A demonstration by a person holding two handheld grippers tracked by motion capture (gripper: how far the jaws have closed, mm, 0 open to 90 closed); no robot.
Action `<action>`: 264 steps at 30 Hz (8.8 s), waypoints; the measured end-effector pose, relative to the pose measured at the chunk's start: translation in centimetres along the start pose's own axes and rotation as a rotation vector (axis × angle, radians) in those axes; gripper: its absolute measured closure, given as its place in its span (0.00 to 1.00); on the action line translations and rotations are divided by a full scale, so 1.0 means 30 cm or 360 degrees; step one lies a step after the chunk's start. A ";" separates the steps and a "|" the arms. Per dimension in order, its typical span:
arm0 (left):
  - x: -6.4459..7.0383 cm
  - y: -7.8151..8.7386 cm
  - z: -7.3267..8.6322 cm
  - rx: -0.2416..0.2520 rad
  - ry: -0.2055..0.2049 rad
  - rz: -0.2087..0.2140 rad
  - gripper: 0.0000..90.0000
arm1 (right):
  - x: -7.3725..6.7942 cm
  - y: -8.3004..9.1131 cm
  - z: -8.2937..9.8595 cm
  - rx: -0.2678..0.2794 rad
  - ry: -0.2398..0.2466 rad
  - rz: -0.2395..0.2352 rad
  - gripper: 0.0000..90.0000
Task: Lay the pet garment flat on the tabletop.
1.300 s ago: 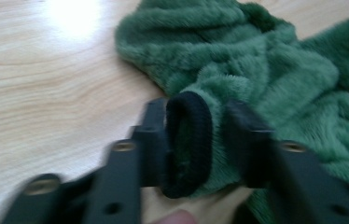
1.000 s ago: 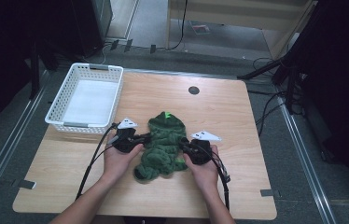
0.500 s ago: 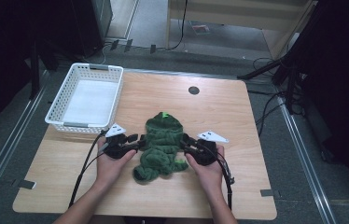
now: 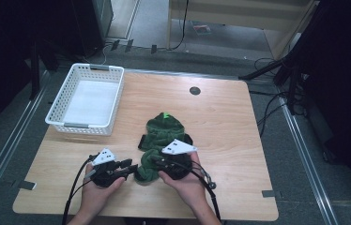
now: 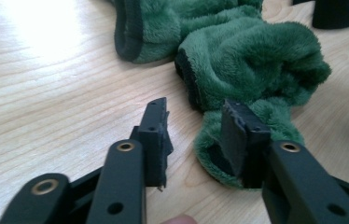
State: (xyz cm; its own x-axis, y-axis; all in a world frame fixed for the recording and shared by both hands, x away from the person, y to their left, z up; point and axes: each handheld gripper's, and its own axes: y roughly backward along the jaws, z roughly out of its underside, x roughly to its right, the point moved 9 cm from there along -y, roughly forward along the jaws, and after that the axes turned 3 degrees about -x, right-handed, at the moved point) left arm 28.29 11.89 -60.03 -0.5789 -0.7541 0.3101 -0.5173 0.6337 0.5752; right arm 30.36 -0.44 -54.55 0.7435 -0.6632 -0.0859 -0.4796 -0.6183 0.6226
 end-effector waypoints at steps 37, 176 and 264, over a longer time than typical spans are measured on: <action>0.054 -0.025 0.024 -0.0135 -0.0183 0.0129 0.92 | 0.345 0.366 0.232 0.0406 -0.0654 0.0606 0.77; -0.060 -0.091 -0.182 0.0217 0.0010 -0.0134 0.55 | 0.506 -0.028 -0.063 -0.0014 -0.0402 0.0444 0.52; -0.118 -0.206 -0.354 0.0075 0.0163 -0.0161 0.73 | 0.432 0.024 -0.023 0.0136 -0.0511 0.0180 0.80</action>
State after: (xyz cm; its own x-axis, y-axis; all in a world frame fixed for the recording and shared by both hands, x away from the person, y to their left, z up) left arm 40.21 8.81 -56.63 -0.4562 -0.8268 0.3291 -0.6002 0.5589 0.5721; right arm 39.98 -9.19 -54.67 0.5052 -0.8201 -0.2687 -0.5981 -0.5572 0.5761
